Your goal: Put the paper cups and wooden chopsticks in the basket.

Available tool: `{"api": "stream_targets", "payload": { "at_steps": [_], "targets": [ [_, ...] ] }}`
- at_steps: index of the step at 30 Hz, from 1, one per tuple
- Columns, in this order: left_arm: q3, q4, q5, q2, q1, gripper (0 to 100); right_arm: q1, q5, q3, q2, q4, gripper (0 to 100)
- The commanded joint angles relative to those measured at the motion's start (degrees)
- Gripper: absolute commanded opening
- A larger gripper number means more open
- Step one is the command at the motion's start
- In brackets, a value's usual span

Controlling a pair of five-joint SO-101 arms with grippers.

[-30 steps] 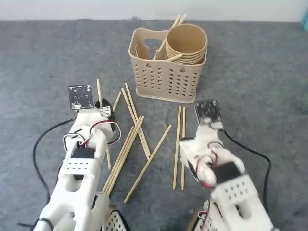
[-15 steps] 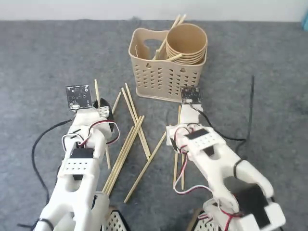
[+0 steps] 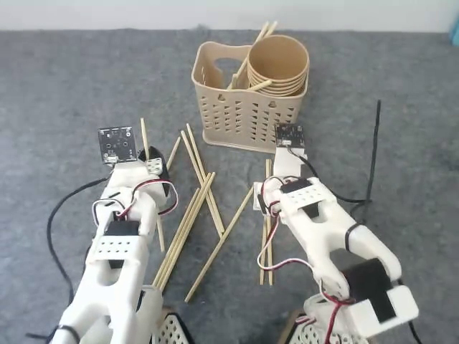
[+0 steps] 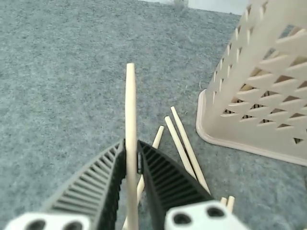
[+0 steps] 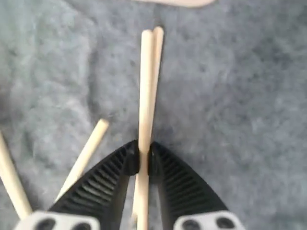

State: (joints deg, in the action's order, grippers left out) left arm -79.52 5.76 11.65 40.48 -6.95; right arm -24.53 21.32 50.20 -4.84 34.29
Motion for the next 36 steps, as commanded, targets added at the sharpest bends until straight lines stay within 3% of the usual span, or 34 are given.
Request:
{"api": "stream_targets", "payload": {
  "at_steps": [1,10,16,21,27,36],
  "targets": [
    [0.3,-1.8,0.2,1.7,-0.3,1,-0.1,0.7,1.8,-5.8,5.4,0.8],
    [0.3,-1.8,0.2,1.7,-0.3,1,3.1,0.2,11.3,-36.4,15.4,0.8],
    [0.3,-1.8,0.2,1.7,-0.3,1,6.9,-6.0,12.7,-61.2,26.0,0.8],
    [0.3,-1.8,0.2,1.7,-0.2,1,9.0,-8.7,12.5,-78.7,26.4,0.8],
    [0.3,-1.8,0.2,1.7,-0.2,1,8.7,-10.5,12.6,-89.8,9.1,0.8],
    [0.3,-1.8,-0.1,1.7,-0.4,1,6.7,-15.4,12.6,-88.9,-22.5,0.8]
  ]
}}
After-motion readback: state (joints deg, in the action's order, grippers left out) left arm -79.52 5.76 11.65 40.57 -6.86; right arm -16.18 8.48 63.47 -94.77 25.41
